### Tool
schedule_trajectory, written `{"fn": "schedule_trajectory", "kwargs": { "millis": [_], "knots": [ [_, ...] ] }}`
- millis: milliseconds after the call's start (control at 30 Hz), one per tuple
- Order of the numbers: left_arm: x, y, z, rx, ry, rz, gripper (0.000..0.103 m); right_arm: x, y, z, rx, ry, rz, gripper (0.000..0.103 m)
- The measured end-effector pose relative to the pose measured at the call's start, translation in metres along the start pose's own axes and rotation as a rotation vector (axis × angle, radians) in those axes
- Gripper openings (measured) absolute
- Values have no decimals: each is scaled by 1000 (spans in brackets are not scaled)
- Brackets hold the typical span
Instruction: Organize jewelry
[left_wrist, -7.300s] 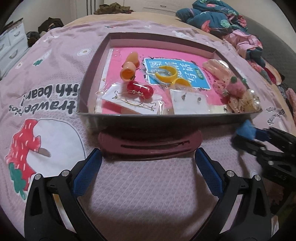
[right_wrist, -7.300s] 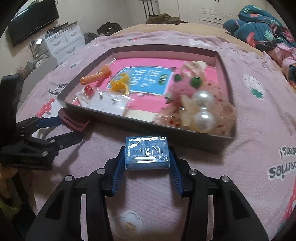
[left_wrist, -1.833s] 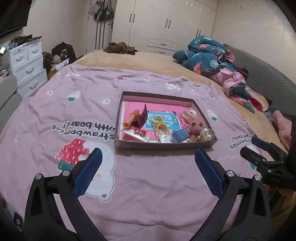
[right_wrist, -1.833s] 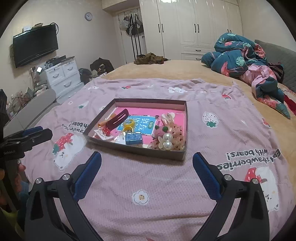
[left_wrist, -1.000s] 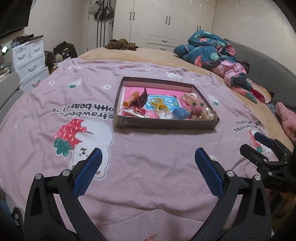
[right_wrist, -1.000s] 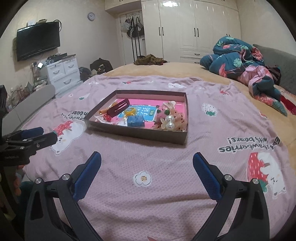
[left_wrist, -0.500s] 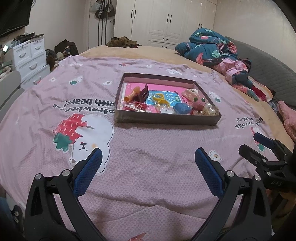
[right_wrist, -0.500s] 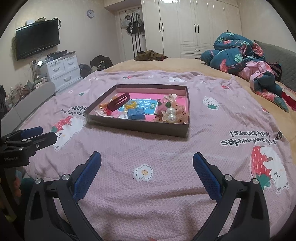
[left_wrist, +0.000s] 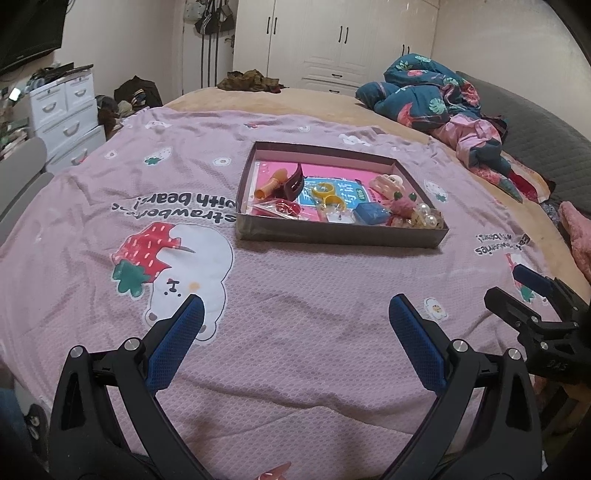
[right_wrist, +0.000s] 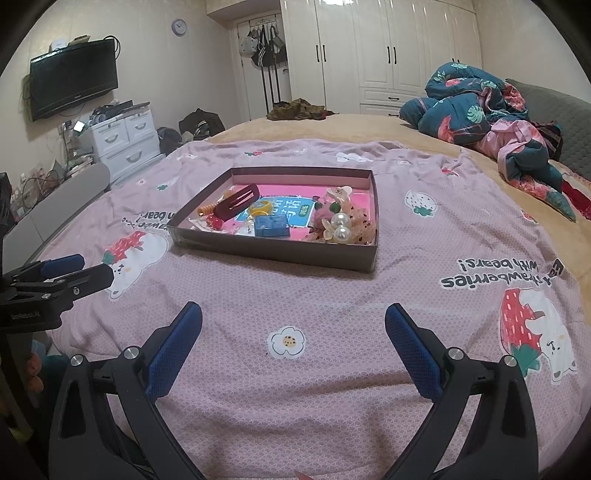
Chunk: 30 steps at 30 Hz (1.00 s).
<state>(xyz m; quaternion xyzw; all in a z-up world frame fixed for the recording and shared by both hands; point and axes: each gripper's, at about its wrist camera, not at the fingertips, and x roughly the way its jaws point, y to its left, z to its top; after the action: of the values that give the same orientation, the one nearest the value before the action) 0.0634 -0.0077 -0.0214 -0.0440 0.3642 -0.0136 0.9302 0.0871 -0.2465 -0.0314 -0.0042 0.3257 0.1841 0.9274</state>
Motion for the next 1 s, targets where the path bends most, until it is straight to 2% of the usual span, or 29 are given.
{"fn": "schedule_trajectory", "kwargs": {
  "millis": [1000],
  "knots": [
    [-1,0,-3,-11,10,10,94,0,-3,0,12,11,8,99]
  ]
}}
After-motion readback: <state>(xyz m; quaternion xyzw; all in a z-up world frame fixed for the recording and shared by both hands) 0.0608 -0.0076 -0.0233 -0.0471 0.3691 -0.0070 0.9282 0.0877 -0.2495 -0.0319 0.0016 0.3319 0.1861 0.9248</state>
